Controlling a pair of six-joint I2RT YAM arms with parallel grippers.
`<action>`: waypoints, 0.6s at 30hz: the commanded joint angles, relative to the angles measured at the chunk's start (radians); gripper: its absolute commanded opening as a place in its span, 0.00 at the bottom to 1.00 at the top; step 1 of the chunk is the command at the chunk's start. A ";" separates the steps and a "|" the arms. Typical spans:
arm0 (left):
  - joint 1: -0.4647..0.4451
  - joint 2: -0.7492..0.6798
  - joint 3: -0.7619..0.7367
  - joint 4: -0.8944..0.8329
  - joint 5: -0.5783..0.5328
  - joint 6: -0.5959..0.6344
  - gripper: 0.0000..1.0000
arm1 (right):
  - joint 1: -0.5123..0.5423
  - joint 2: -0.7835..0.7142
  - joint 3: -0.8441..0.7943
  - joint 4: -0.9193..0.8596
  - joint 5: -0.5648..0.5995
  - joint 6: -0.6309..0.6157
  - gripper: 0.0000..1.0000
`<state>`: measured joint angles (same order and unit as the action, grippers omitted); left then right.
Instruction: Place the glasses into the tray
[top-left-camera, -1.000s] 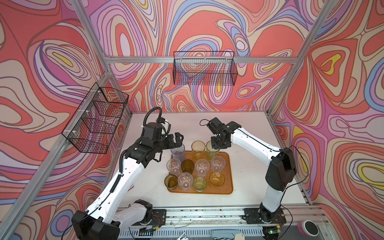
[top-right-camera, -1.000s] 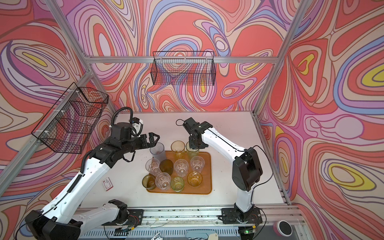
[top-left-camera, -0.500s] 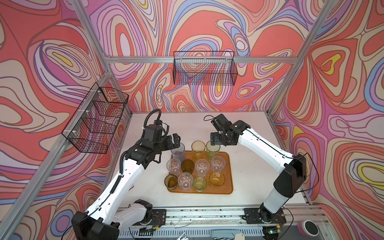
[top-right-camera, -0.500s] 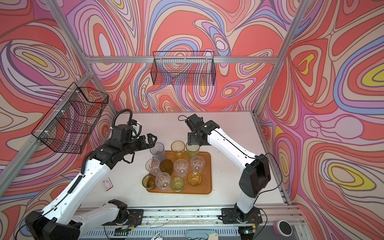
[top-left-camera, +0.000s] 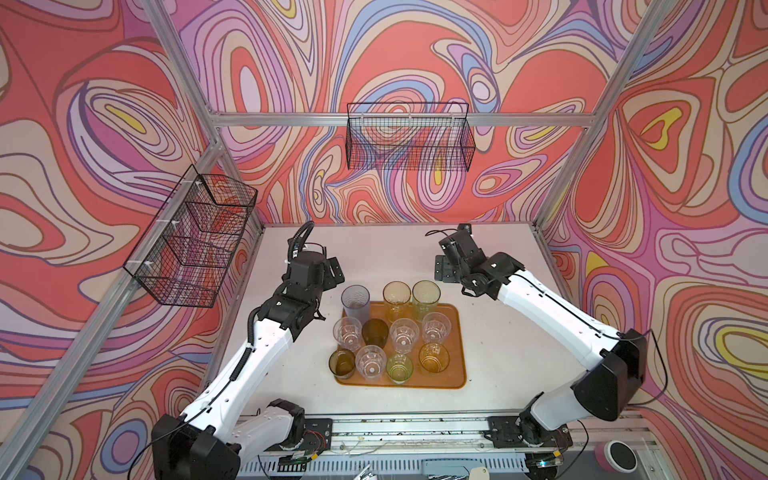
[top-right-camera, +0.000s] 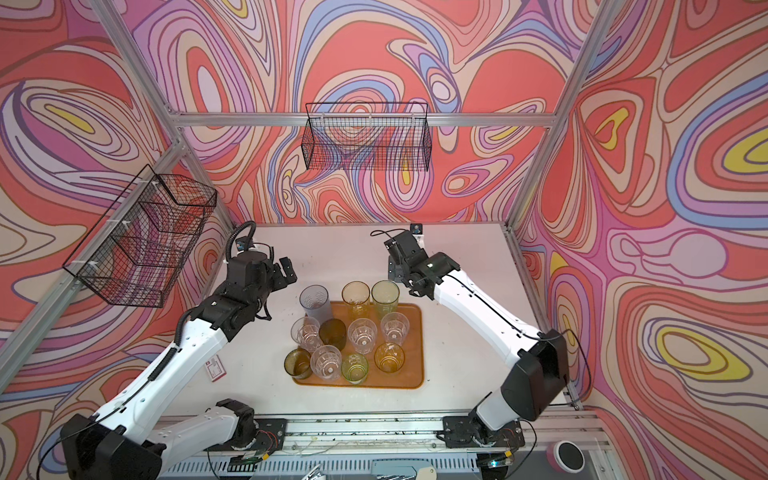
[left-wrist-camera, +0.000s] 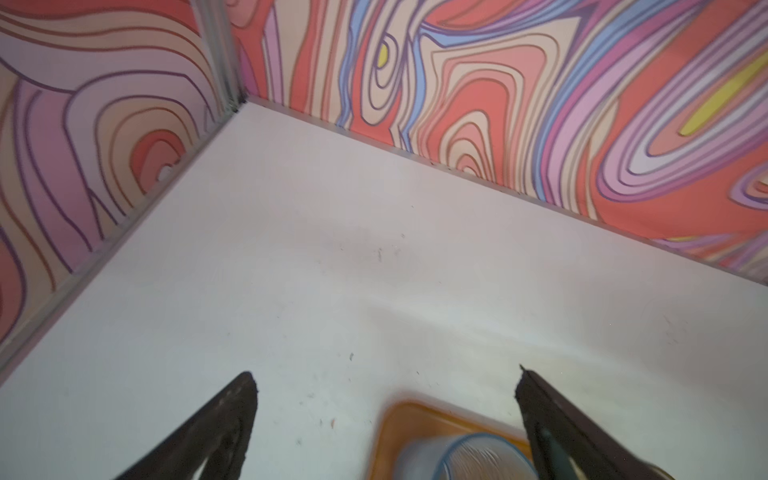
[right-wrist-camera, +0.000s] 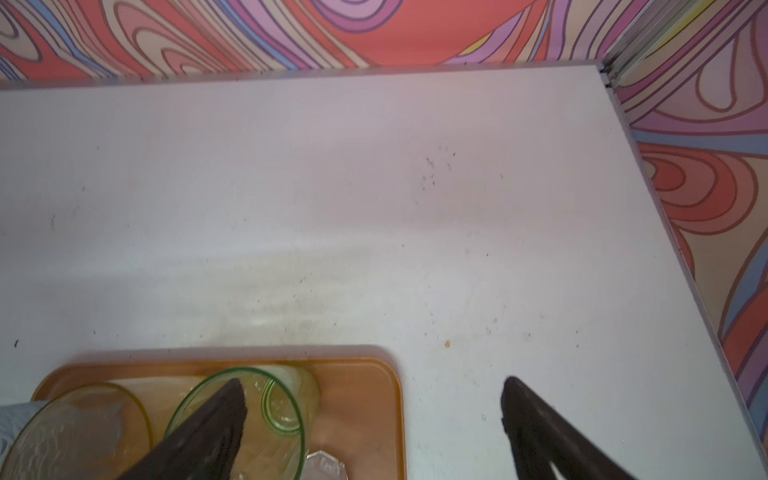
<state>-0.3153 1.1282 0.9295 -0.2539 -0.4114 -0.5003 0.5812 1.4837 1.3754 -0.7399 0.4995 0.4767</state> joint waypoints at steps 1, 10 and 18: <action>0.053 0.052 -0.100 0.269 -0.199 0.072 1.00 | -0.079 -0.074 -0.145 0.312 0.034 -0.063 0.98; 0.128 0.162 -0.383 0.807 -0.183 0.405 1.00 | -0.188 -0.193 -0.509 0.767 0.211 -0.243 0.98; 0.137 0.197 -0.539 0.990 -0.149 0.517 1.00 | -0.229 -0.167 -0.822 1.341 0.276 -0.373 0.98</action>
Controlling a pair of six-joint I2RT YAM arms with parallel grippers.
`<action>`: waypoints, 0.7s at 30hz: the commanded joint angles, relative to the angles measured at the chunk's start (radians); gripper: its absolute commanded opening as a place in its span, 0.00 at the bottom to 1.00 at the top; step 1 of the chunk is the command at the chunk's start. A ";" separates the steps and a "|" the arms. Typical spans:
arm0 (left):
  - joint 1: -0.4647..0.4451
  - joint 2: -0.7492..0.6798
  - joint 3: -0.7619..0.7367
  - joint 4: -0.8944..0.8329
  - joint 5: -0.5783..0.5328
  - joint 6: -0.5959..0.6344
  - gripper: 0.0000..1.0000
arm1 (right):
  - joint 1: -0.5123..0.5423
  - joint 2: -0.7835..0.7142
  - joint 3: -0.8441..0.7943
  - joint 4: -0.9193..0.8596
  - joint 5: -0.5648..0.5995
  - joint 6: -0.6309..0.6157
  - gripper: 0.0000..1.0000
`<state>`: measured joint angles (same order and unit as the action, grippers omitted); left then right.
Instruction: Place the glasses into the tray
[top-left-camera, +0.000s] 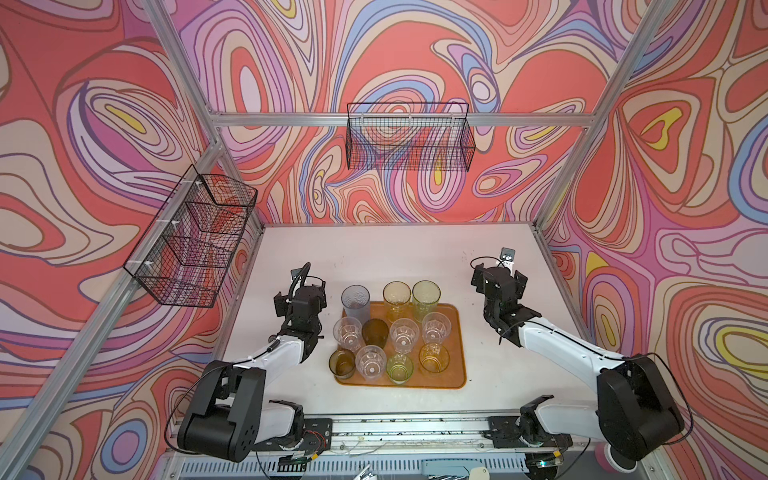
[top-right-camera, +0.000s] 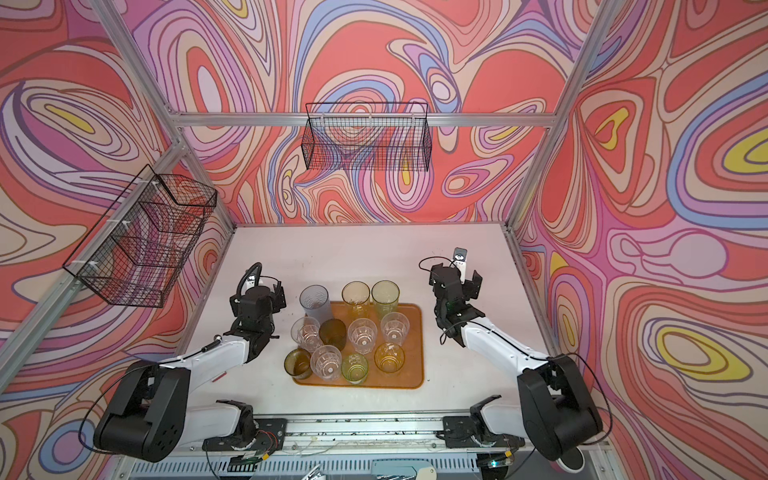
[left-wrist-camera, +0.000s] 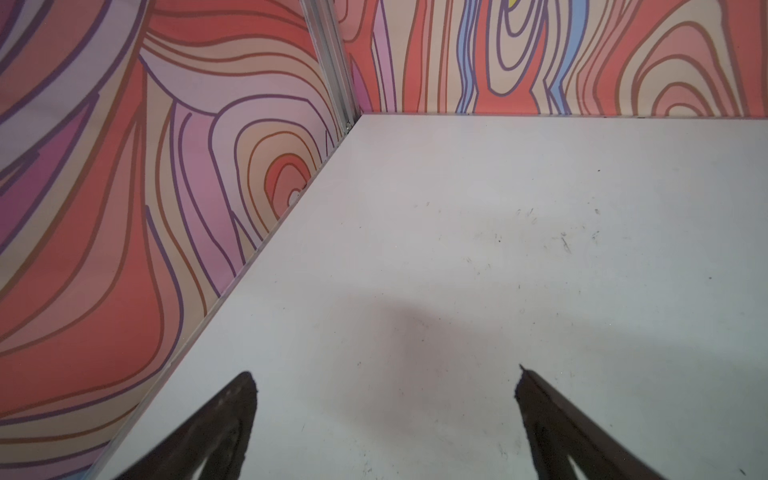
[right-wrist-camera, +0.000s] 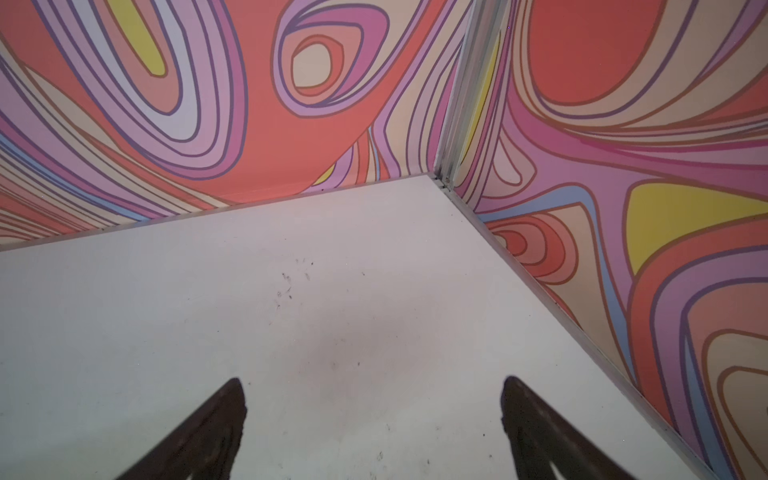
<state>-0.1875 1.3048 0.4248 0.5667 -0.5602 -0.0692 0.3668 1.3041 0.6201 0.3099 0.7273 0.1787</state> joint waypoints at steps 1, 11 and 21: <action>0.012 0.049 -0.054 0.214 0.003 0.082 1.00 | -0.019 0.032 -0.088 0.343 0.051 -0.091 0.98; 0.016 0.199 -0.096 0.434 0.087 0.116 1.00 | -0.088 0.200 -0.248 0.806 0.023 -0.264 0.99; 0.063 0.195 -0.038 0.296 0.223 0.094 1.00 | -0.234 0.313 -0.289 0.847 -0.119 -0.131 0.98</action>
<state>-0.1429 1.5028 0.3523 0.8925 -0.4053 0.0254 0.1547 1.5429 0.3401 1.0809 0.6624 0.0025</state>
